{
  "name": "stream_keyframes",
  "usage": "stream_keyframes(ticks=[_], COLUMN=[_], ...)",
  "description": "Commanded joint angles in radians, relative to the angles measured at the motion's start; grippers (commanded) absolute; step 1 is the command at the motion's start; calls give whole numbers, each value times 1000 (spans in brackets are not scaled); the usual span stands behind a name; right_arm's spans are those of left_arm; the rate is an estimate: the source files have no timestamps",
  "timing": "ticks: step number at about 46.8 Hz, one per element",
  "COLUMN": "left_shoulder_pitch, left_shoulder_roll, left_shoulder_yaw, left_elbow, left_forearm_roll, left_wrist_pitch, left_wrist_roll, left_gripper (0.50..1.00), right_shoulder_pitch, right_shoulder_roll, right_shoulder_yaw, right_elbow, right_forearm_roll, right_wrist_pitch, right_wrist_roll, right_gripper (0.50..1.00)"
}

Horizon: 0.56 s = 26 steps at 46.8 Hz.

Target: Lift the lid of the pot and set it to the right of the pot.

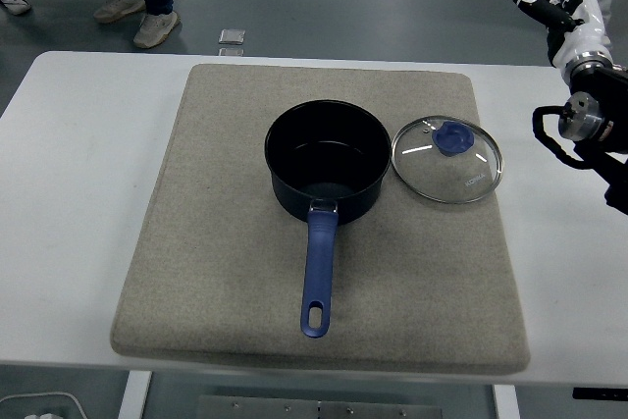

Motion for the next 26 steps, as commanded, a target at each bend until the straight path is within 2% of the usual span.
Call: stream_keyframes(ticks=[1,26], left_shoulder_pitch=[0,0], left_shoulder_roll=[0,0], left_shoulder_yaw=[-1,-1], left_elbow=[0,0], left_forearm_roll=[-1,1], left_wrist_pitch=[0,0], left_wrist_roll=[0,0], left_gripper=[1000,1000], right_shoulder_pitch=[2,-4], right_shoulder_roll=[-2,3], right_shoulder_yaw=[1,14], right_elbow=[0,2], right_forearm_roll=[33,160], right_wrist_pitch=[-1,10], right_wrist_roll=[-7,-7], right_gripper=[926,926])
